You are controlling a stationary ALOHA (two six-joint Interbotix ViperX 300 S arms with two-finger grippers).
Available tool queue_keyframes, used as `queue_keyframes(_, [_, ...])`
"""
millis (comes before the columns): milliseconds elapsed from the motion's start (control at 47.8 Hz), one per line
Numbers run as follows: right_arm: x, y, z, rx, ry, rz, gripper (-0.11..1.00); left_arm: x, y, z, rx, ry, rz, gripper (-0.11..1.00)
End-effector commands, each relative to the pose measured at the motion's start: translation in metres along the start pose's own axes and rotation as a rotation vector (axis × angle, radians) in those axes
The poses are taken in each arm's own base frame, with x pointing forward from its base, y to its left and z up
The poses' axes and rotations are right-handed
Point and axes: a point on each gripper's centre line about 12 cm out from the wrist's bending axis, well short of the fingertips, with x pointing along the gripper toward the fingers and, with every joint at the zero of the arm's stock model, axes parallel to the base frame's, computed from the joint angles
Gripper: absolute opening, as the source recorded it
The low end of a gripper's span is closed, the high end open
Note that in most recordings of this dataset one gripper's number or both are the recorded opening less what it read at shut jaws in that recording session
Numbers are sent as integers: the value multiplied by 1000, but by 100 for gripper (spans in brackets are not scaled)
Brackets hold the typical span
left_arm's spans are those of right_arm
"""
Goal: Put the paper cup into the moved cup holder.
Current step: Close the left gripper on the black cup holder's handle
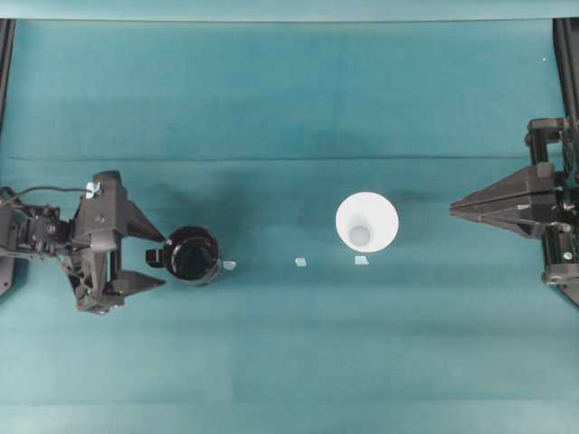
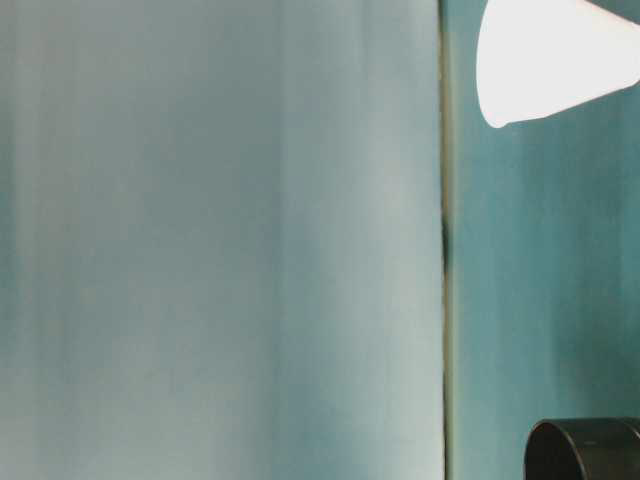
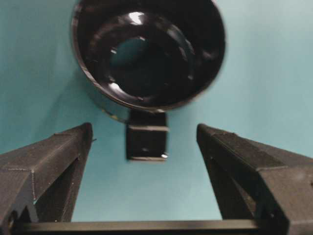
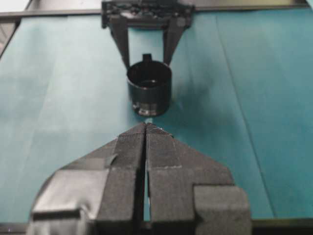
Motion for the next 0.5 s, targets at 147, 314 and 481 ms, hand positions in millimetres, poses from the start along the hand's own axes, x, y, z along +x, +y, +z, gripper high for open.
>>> queue_keyframes(147, [1, 0, 9, 9, -18, -1, 2, 1, 2, 10, -12, -32, 5, 85])
queue_keyframes(314, [1, 0, 9, 10, -19, -2, 2, 0, 2, 9, -7, -31, 6, 77])
queue_keyframes(481, [1, 0, 8, 9, -17, -1, 2, 0, 2, 11, -1, -37, 5, 57])
